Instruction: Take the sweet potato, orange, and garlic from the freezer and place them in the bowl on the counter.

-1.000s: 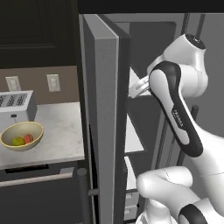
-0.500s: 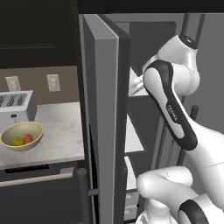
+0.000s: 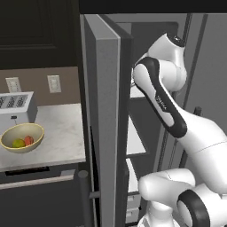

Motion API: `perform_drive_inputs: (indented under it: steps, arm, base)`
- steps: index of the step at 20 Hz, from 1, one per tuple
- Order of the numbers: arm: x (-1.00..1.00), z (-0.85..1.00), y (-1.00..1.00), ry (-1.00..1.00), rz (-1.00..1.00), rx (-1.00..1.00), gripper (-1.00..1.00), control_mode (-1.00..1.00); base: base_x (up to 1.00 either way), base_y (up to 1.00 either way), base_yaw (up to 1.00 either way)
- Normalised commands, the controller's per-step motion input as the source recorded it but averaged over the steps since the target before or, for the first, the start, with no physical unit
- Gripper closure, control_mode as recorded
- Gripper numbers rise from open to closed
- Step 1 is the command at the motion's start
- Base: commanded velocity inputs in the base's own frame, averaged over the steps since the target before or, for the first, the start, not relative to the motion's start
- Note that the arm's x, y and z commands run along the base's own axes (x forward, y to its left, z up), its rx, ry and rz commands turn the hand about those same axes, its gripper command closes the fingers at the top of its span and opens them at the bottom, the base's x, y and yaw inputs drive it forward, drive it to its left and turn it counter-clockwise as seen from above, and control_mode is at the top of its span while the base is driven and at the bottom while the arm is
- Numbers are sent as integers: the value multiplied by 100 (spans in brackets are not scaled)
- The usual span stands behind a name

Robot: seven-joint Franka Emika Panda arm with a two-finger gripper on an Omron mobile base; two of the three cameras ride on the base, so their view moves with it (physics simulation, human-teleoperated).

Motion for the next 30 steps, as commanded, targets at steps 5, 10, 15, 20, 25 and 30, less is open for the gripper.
perform_drive_inputs:
  steps: [5, 10, 15, 20, 25, 30]
  arm:
    - [28, 0, 1, 0, 0, 0, -100, -100]
    - [21, -2, 4, 0, 0, 0, -100, -100]
    - [19, -8, 9, 2, 1, 0, -100, -100]
    - [18, -11, 6, 2, 1, 0, -100, -100]
    - [20, -10, 3, 0, 1, 0, -100, -100]
    - [20, -13, 5, 0, 1, 0, -100, -100]
  base:
    - [0, 0, 0]
    - [0, 0, 0]
    - [0, 0, 0]
    - [0, 0, 0]
    - [0, 0, 0]
    - [0, 0, 0]
